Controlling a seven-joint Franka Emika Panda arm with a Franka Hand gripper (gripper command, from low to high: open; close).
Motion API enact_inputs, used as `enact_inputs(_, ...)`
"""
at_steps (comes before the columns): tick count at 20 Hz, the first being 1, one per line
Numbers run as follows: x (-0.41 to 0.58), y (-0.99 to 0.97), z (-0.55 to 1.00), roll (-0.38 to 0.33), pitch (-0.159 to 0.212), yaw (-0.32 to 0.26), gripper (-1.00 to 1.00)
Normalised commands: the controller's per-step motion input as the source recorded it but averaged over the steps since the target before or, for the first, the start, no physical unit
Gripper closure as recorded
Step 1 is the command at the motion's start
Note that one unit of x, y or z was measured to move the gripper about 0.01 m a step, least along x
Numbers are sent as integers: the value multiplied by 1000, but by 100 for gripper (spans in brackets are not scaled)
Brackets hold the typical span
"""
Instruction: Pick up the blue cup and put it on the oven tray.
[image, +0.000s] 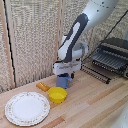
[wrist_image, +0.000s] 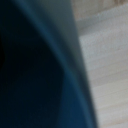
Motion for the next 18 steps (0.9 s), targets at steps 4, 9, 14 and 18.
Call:
enact_inputs(4,125,93,0,-35,0,140,100)
enact_inputs(9,29,32,-5,-31,-9,135,100)
enact_inputs(14,-26,50,0,-31,-27,67,100)
enact_inputs(18,-79,80,44,0,-21,-20,100)
